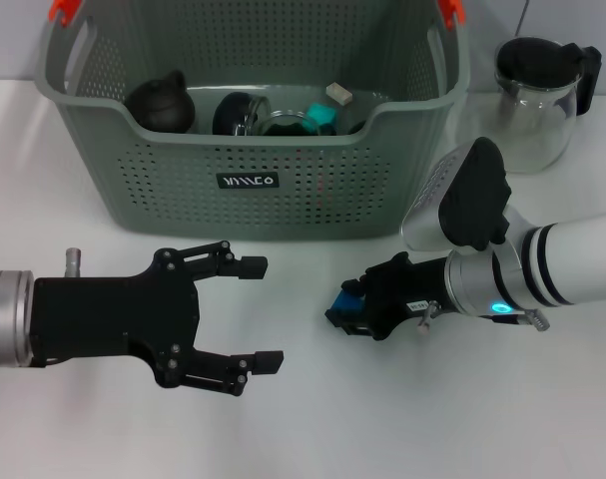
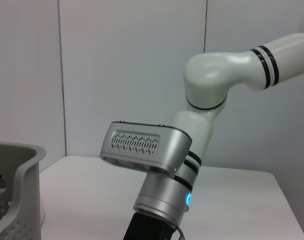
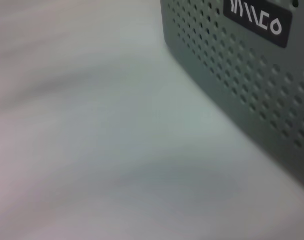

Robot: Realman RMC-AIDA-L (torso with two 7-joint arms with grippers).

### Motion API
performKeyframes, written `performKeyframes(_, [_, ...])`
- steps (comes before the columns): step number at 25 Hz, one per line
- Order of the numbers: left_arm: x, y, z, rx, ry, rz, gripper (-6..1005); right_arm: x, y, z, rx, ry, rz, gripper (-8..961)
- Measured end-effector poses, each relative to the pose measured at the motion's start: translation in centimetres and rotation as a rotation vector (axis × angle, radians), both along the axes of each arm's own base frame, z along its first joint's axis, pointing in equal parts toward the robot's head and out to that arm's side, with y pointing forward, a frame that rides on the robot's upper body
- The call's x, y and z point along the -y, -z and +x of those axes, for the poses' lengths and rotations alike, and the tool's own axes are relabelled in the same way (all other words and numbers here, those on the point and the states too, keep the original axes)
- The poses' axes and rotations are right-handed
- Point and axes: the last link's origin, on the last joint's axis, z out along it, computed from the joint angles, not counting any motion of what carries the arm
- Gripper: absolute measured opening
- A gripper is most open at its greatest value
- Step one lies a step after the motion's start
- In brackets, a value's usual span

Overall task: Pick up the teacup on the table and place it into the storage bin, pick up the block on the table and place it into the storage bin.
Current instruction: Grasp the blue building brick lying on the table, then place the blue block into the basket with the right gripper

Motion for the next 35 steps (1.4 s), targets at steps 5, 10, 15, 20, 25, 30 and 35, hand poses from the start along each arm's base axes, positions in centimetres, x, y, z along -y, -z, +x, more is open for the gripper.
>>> performKeyframes(5, [0.4,0.0,-0.5,-0.016,-0.015,-0.014,935,0.1,-0.7,-1.0,-0.037,-0.021,-0.002,428])
performKeyframes(10, [1.0,-0.3,-2.0,-0.026,-0.073,-0.002,934,0.3,-2.9,-2.6,-0.127,-0.036,-0.012,428])
performKeyframes(15, [1.7,-0.3,-3.1,-0.033,-0.121,0.004,934,1.4,-6.1,-4.9,-0.277,-0.057,-0.033,427])
performKeyframes(20, [2.2,-0.1,-3.5,-0.033,-0.14,-0.003,934,2.5,-10.9,-7.9,-0.528,-0.102,-0.086,428])
performKeyframes(25, [2.0,0.2,-3.2,-0.016,-0.138,-0.015,934,1.0,-16.4,-10.1,-0.711,-0.153,0.007,428])
performKeyframes(30, [1.6,0.6,-2.7,-0.006,-0.123,-0.03,934,-2.0,-19.5,-10.8,-0.778,-0.135,0.145,429])
performKeyframes(35, [1.1,0.9,-2.1,0.007,-0.107,-0.046,934,-5.3,-19.7,-10.3,-0.744,-0.059,0.263,428])
